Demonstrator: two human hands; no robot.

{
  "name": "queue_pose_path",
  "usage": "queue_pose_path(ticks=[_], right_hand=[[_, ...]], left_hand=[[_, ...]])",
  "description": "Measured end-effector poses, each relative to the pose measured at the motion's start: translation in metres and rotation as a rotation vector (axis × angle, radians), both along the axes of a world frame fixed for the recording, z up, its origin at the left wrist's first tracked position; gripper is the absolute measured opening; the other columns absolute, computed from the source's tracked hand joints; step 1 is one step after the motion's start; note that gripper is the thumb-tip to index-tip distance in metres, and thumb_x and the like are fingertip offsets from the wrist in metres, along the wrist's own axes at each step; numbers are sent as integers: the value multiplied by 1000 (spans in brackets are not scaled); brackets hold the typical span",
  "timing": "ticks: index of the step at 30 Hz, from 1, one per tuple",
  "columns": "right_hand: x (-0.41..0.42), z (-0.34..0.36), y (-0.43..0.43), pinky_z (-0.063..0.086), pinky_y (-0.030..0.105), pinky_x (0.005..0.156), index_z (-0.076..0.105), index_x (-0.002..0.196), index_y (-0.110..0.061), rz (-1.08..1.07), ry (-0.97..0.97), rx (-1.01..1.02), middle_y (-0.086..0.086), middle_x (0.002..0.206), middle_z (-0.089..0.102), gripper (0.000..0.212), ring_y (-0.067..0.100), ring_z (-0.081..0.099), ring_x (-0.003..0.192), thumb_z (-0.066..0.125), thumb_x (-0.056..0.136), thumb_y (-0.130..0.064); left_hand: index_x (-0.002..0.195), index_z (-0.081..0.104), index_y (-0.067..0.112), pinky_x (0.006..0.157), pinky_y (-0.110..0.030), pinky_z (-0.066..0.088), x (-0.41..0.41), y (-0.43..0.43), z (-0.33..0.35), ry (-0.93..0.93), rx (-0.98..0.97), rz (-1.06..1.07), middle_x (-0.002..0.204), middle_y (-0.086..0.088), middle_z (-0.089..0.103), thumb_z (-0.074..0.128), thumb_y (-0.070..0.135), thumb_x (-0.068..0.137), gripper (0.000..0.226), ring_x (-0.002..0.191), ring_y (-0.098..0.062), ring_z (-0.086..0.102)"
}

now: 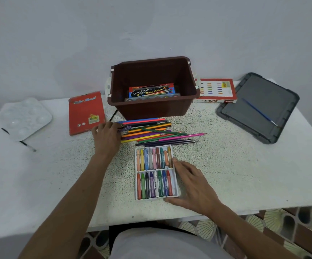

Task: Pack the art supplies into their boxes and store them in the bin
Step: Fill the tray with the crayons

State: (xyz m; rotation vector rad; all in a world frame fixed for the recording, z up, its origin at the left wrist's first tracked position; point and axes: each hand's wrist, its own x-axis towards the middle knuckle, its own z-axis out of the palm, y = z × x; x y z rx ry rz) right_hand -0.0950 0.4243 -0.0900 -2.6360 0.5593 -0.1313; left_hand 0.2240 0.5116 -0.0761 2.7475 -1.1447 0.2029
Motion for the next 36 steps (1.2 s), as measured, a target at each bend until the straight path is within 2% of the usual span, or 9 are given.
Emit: queue_pose_path(ticks=[5,10,14,17,20,23,27,33,36], right_hand=[[1,2,1,36,40,112,8,158,-16,-5,-12,-16,0,153,39,116,16,29,138,46,76,-88],[0,3,1,38,41,109,10,158,-15,-6,-16,-26,0,152,40,115,16,30,137,46,76,-88],[-1,2,1,38,41,109,8,158,-17,-16,-15,-16,1,153,40,116,17,30,138,46,75,-89],[0,2,1,35,40,111,2,158,-19,-12,-4,9,0,155,36,118,16,27,140,45,74,-90],[1,2,1,33,40,112,-1,158,-19,-10,-1,10,0,157,33,120,15,26,141,44,73,-91],[0,2,1,35,40,112,0,158,-19,-12,-9,15,-1,157,32,120,15,26,141,45,74,-91],[1,3,2,39,39,106,7,158,-16,-25,-47,3,1,152,40,119,16,34,136,50,73,-88],[1,0,2,40,39,110,0,158,-18,-7,-39,12,-1,153,40,122,16,33,139,52,73,-88],[1,-2,1,38,38,111,-1,158,-17,-3,-34,12,-3,154,37,122,15,31,140,52,73,-87]], left_hand=[[106,70,15,97,-49,34,4,3,-2,-68,39,-12,106,-11,68,64,21,92,17,107,-36,56],[107,64,14,97,-49,34,-3,6,2,-41,-127,-27,106,-8,66,62,21,93,15,104,-32,56],[102,66,19,94,-43,45,-29,8,21,217,-364,-151,96,2,70,65,24,93,11,92,-19,63],[103,67,21,88,-26,48,-60,14,33,531,-501,-156,98,8,69,69,19,90,13,91,-6,64],[105,63,26,84,-8,40,-93,20,40,721,-547,-121,92,14,68,71,15,88,21,86,-4,66],[100,61,35,89,-13,37,-125,25,48,834,-554,-117,89,15,68,73,18,87,24,90,6,63],[100,59,40,74,-7,38,-157,28,50,990,-460,-121,89,15,70,72,26,89,22,87,11,62],[106,65,31,72,-12,42,-177,28,34,915,-322,-201,82,19,65,71,26,89,19,83,7,60],[106,65,34,89,-26,40,-178,26,22,754,-282,-262,85,21,66,71,30,87,20,88,1,58]])
